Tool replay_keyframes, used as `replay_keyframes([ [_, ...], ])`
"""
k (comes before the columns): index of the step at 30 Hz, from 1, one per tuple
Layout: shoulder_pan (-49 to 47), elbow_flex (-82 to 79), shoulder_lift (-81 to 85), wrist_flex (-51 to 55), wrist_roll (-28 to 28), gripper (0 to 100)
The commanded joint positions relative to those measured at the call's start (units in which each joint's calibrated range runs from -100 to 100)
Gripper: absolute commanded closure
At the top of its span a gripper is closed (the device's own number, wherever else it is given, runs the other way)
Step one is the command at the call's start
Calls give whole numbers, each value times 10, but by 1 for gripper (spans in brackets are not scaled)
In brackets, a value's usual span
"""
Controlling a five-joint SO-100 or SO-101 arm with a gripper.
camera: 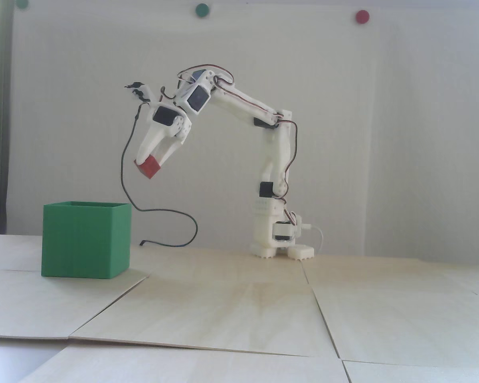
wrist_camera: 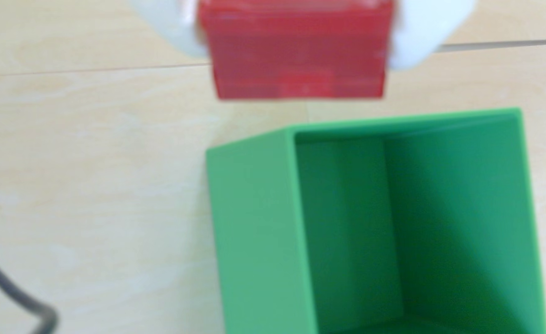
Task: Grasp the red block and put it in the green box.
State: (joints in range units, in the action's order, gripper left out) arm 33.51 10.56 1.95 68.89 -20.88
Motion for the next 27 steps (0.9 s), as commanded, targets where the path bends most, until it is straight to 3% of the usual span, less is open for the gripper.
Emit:
replay_keyframes([
  [1,1,30,67,5,3,98],
  [9,-69,117,36,-10,11,98],
  [20,-86,497,-142,-8,32,98],
  [27,-86,534,-250,-71,32,98],
])
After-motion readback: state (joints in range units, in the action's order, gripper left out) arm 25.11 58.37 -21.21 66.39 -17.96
